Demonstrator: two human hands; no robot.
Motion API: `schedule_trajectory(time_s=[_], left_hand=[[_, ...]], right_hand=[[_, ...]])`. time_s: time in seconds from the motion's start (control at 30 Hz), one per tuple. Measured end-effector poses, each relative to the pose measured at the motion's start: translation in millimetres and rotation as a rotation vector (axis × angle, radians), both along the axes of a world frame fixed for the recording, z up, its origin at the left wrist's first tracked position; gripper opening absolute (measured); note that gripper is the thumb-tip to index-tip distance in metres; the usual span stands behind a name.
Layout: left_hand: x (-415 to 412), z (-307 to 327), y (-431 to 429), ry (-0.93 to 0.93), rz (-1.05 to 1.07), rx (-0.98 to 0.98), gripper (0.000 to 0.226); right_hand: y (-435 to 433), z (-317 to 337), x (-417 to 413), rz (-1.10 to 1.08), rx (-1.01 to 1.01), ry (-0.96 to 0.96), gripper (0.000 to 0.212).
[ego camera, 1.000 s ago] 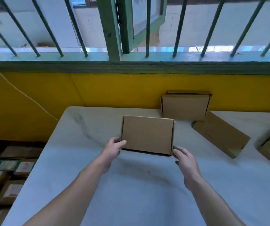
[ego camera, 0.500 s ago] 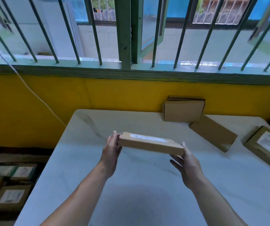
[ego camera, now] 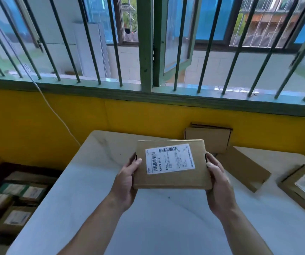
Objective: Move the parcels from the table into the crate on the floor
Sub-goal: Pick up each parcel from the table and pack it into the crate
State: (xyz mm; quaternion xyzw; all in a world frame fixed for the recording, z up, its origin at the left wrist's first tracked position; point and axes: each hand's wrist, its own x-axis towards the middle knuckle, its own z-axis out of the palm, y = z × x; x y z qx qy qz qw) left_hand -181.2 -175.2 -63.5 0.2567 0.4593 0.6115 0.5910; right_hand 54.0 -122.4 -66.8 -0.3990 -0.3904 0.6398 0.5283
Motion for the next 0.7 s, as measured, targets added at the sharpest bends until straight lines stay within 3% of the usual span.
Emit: schedule_trajectory(time_s=[0.2, 0.43, 0.7], left_hand=[[14, 42, -5, 0.114, 0.021, 0.195, 0.049], [30, 77, -3, 0.17, 0.186, 0.325, 0.048], [33, 75, -9, 0.218, 0.279, 0.328, 0.043]], right_hand=[[8, 26, 15, 0.057, 0.124, 0.068, 0.046], [17, 62, 24, 0.096, 0.264, 0.166, 0.051], [26, 63, 17, 0.185, 0.269, 0.263, 0.046]])
